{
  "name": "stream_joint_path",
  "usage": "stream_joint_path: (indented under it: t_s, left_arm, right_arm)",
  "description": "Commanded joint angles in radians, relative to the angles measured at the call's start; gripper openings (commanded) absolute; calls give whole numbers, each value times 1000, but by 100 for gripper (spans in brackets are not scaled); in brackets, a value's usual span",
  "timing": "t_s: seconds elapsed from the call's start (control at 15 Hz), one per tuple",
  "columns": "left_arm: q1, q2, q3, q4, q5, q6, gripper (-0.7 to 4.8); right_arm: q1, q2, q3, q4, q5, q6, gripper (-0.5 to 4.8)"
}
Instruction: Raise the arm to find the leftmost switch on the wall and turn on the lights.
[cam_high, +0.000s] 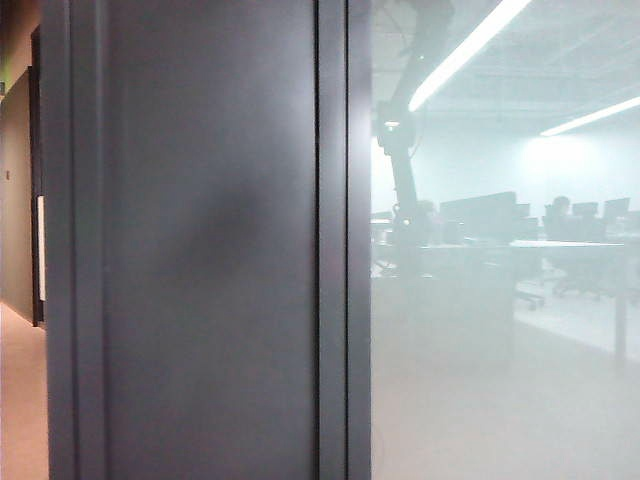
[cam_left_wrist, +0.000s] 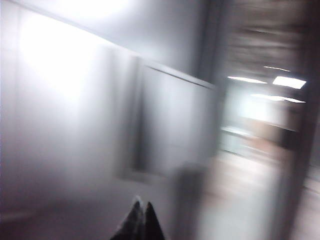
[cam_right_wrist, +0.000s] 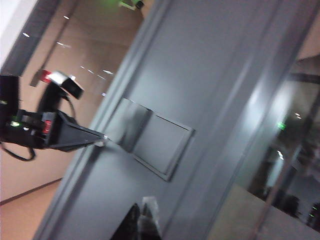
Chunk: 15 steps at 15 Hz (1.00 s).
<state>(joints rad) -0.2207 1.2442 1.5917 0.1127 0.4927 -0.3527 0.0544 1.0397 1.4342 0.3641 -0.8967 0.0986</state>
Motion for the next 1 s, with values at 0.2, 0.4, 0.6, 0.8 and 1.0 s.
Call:
stream_joint_path:
  t_s: [0.2,0.4,0.6,0.8,1.0]
  left_arm:
    - [-114,-94,5,-81,-527,233,-6]
    - [-155,-95,5,-89,-656,293,-6]
    - [-172,-74,4,-86,-646,319,-6]
    - [-172,-56,4,-73,-646,315,-6]
    - [-172,-49,4,-55,-646,315,-6]
  right_arm:
    - [1,13,4,-24,1,6,-1]
    - [5,19,3,-42,0,6,-1]
    - [18,29,3,-47,3,6,-1]
    - [18,29,3,-46,3,6,-1]
    - [18,29,3,-46,3,6,-1]
